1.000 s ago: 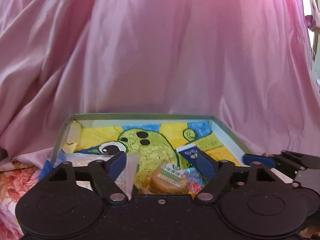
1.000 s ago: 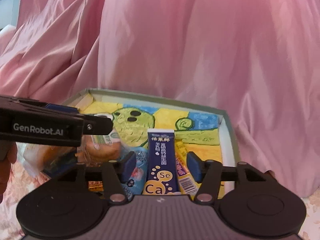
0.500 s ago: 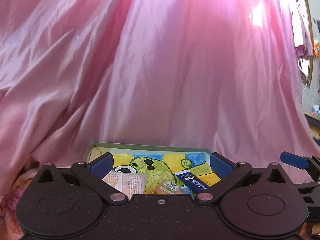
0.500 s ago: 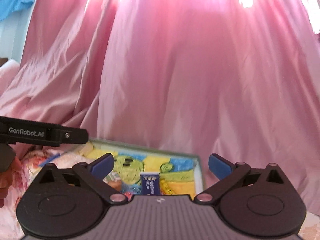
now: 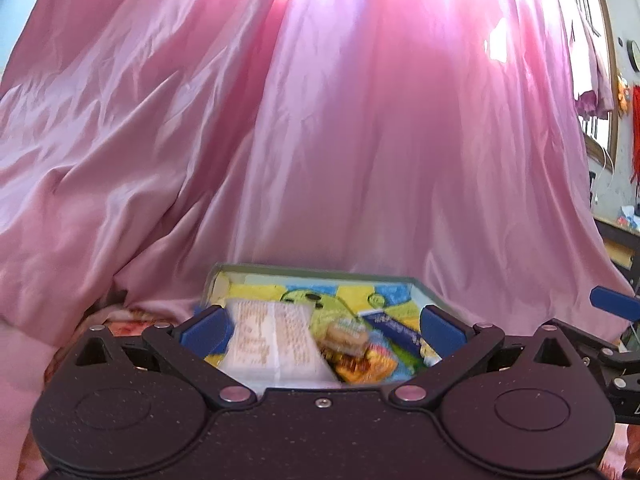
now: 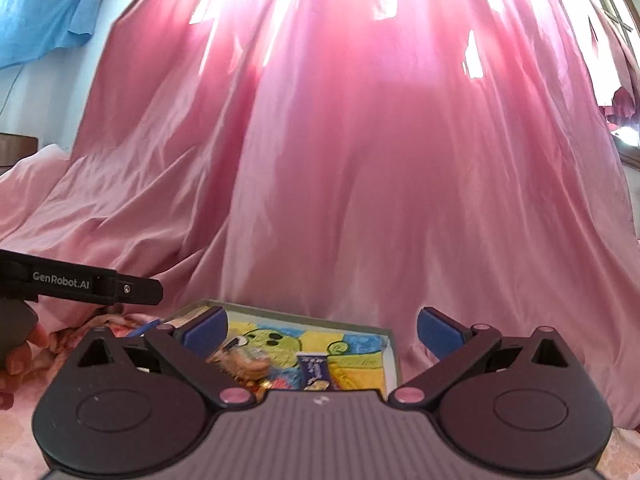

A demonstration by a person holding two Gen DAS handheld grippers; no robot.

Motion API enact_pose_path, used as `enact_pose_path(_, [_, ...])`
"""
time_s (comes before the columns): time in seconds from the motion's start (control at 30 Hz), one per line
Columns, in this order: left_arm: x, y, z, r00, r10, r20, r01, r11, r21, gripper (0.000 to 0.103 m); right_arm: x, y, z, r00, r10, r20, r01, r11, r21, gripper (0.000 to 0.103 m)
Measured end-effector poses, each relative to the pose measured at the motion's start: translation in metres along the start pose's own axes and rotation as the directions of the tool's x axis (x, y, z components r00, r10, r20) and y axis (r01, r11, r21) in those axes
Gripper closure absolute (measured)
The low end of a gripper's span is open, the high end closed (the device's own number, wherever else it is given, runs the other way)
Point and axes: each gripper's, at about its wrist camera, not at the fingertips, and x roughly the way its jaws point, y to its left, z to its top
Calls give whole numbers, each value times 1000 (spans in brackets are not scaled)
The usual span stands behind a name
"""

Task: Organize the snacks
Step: 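Withdraw both tools from the tray back over the red packet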

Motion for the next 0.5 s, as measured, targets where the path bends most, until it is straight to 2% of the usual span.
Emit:
enact_pose_path(0.17, [-20, 10, -23, 1000, 13, -28, -13, 1000, -19, 1, -18, 13, -13, 999, 40, -15, -41, 999, -35, 0])
enact_pose_path(0.3, [-34, 15, -47, 998, 26, -52, -26, 1000, 5, 1, -30, 24, -31, 996, 70, -50, -73, 995, -65, 0])
enact_pose_path(0.5, [-50, 19, -89, 992, 46, -114, -41, 998, 49, 1, -39, 37, -63, 981, 95, -168, -103, 994, -41, 0])
